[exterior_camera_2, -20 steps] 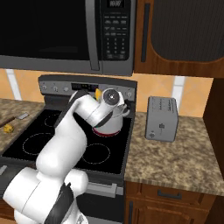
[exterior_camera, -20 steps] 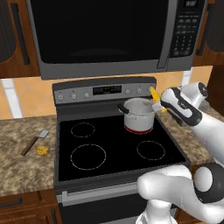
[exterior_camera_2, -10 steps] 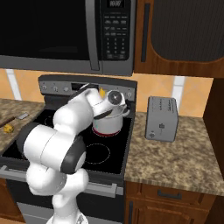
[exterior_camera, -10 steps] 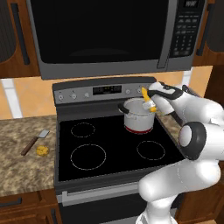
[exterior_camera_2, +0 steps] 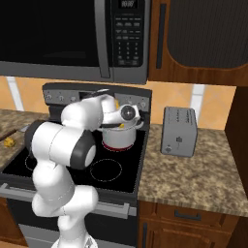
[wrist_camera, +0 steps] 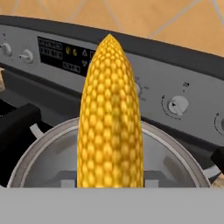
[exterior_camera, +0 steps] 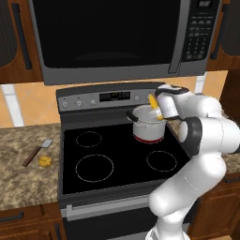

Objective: Put the corn and squash in the pot. Retrieve the spatula and lightly stir the vegetables in the pot.

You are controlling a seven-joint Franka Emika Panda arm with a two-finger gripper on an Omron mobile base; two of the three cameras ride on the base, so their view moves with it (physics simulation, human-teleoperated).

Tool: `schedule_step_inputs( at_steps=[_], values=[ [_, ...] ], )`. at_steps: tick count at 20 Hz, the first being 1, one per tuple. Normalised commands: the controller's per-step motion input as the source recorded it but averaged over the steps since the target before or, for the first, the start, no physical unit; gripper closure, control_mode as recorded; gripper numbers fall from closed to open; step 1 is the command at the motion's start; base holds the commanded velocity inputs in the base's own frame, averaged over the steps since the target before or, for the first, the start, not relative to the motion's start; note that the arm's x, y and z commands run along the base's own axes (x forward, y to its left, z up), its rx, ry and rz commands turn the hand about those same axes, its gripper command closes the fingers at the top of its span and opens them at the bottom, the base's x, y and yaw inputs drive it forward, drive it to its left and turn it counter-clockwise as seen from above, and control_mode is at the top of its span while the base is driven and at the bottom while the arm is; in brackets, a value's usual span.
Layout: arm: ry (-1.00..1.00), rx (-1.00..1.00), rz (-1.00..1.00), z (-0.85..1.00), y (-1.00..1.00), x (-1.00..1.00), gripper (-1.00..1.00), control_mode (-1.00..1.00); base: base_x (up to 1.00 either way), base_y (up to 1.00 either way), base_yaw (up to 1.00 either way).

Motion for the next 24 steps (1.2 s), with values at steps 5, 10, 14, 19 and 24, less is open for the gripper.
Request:
schedule_step_inputs(
  at_steps=[5,10,14,19,24],
  values=[
    [0.0,0.0,0.0,-0.2,0.0,0.27,-1.0,-1.0,0.0,0.0,0.0],
    [0.0,0.03,0.0,-0.01,0.0,0.2,-1.0,-1.0,0.0,0.0,0.0],
    [-0.01,0.03,0.0,0.81,0.13,-0.41,-1.0,-1.0,0.0,0.0,0.0],
    [0.01,0.0,0.04,1.0,0.47,-1.0,-1.0,-1.0,0.0,0.0,0.0],
    [0.04,-0.01,0.1,1.0,0.69,-1.0,-1.0,-1.0,0.0,0.0,0.0]
  ],
)
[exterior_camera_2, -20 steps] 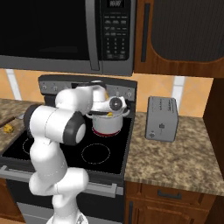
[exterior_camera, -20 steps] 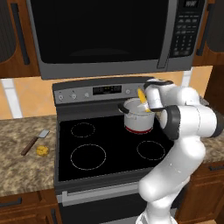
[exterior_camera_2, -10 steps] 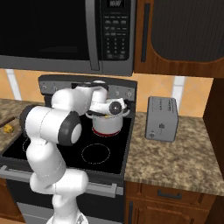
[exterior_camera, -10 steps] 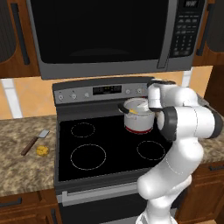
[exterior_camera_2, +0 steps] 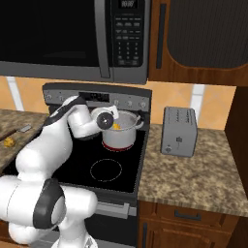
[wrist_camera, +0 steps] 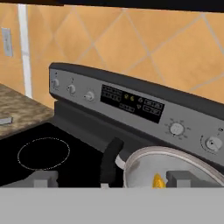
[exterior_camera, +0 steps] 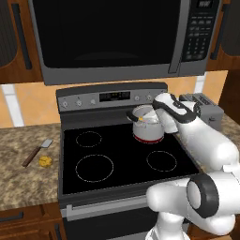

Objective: Put the corn and squash in the pot. Retrieve the spatula and lightly stir the vegetables in the pot.

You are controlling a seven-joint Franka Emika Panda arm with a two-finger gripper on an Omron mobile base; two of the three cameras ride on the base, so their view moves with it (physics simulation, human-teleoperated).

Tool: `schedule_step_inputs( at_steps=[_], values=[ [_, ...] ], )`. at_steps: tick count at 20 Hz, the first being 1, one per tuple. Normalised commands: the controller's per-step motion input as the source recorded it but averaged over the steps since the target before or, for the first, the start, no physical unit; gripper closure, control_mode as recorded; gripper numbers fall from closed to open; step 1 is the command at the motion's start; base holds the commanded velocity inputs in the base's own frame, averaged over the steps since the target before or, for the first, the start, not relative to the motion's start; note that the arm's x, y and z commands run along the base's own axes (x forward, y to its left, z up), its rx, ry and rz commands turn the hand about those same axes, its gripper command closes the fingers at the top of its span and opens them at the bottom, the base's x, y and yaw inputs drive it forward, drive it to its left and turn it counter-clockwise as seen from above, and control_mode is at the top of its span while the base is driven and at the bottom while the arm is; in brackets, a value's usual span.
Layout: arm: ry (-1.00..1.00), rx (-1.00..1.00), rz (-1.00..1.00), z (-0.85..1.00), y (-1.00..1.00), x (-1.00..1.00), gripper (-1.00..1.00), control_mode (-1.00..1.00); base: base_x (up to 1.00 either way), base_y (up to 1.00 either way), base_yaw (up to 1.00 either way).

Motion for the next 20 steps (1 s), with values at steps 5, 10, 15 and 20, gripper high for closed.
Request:
schedule_step_inputs(
  at_steps=[5,10,15,20],
  values=[
    [0.13,-0.04,0.17,0.96,0.97,-1.0,-1.0,-1.0,0.0,0.0,0.0],
    [0.02,-0.15,0.21,0.16,1.0,-0.97,-1.0,-1.0,0.0,0.0,0.0],
    [0.11,-0.13,0.34,-0.56,1.0,-0.6,-1.0,-1.0,0.0,0.0,0.0],
    [0.06,-0.16,0.06,-0.37,1.0,-0.02,-1.0,-1.0,0.0,0.0,0.0]
  ],
)
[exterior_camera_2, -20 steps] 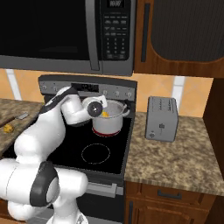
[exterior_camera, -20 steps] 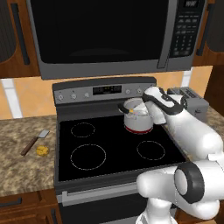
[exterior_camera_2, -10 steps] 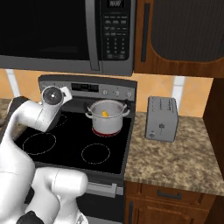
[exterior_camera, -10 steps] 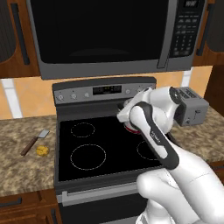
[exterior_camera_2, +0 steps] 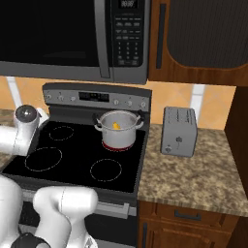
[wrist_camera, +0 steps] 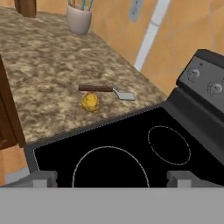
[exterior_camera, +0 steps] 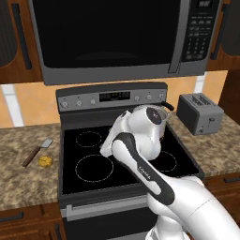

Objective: Put the corn and squash in the pot. Retrieve the spatula and lightly stir the vegetables in the pot.

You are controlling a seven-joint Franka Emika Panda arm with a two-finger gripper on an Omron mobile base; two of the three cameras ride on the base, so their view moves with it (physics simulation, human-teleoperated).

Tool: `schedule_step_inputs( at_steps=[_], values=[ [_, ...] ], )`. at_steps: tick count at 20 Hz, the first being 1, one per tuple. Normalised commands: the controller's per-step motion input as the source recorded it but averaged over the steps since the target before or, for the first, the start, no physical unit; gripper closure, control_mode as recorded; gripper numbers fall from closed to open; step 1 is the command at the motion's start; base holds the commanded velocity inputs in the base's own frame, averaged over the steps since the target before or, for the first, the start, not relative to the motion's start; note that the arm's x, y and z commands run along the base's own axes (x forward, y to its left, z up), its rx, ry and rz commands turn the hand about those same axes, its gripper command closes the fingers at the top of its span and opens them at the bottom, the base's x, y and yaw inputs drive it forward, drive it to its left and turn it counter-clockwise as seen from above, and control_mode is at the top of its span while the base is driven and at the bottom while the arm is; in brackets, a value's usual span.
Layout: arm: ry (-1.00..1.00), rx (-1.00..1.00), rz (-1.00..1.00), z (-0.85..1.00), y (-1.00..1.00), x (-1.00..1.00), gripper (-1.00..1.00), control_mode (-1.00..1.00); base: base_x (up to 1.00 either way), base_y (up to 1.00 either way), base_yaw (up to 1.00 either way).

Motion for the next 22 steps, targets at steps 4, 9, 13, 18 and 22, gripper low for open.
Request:
schedule_step_inputs(
  at_steps=[4,9,13,18,22],
  values=[
    [0.28,-0.07,-0.01,-0.2,1.0,0.36,-1.0,-1.0,0.0,0.0,0.0],
    [0.35,-0.08,-0.1,-0.21,1.0,0.6,-1.0,-1.0,0.0,0.0,0.0],
    [0.18,-0.06,-0.19,-0.34,1.0,0.28,-1.0,-1.0,0.0,0.0,0.0],
    [0.03,-0.16,-0.22,-0.37,0.98,0.16,-1.0,-1.0,0.0,0.0,0.0],
    [0.0,-0.2,-0.15,-0.51,0.54,0.26,-1.0,-1.0,0.0,0.0,0.0]
  ],
)
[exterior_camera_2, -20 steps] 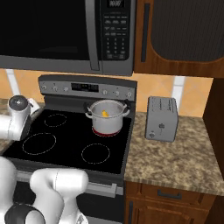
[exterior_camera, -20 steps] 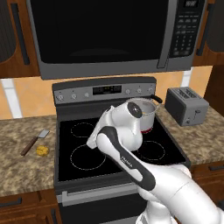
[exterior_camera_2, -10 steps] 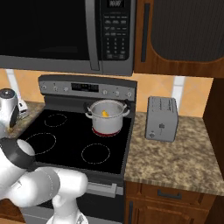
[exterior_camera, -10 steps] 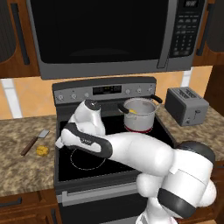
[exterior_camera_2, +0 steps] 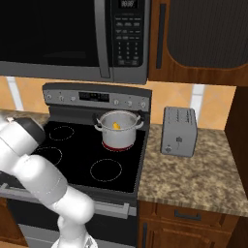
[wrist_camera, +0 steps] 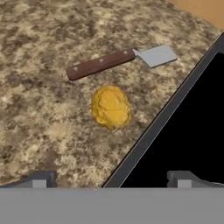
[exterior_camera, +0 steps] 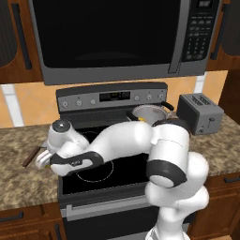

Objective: Put the corn and squash in the pot. Retrieve the spatula and lightly stir the vegetables in the pot.

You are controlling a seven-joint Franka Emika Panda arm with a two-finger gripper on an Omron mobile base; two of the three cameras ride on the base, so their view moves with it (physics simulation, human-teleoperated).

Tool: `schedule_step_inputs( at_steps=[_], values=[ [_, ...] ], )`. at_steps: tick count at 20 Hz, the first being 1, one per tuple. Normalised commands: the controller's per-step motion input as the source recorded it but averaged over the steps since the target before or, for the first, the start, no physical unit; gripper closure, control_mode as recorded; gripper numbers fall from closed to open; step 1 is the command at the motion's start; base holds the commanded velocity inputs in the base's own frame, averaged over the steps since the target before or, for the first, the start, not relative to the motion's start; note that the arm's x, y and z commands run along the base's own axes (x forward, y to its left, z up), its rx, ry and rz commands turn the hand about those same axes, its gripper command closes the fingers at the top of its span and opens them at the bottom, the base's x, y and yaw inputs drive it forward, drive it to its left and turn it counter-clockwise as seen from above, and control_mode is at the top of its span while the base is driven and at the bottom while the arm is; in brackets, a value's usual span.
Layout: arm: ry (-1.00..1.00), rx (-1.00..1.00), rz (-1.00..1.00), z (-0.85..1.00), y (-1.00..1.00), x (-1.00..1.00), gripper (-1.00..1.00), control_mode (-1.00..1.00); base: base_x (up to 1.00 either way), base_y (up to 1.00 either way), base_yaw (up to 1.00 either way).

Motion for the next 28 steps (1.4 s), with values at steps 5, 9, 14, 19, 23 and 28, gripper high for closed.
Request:
schedule_step_inputs(
  at_steps=[5,9,14,19,23,28],
  values=[
    [0.0,-0.02,-0.05,-0.37,0.11,0.29,-1.0,-1.0,0.0,0.0,0.0],
    [0.0,0.0,0.0,-0.39,0.06,0.31,-1.0,-1.0,0.0,0.0,0.0],
    [0.0,0.0,0.0,-0.25,0.33,0.44,-1.0,-1.0,0.0,0.0,0.0],
    [0.0,0.0,0.0,-0.17,0.39,0.32,-1.0,-1.0,0.0,0.0,0.0],
    [0.03,0.0,0.0,-0.3,0.53,0.13,-1.0,-1.0,0.0,0.0,0.0],
    [0.04,0.0,0.0,-0.11,0.28,-0.12,1.0,-1.0,0.0,0.0,0.0]
  ],
)
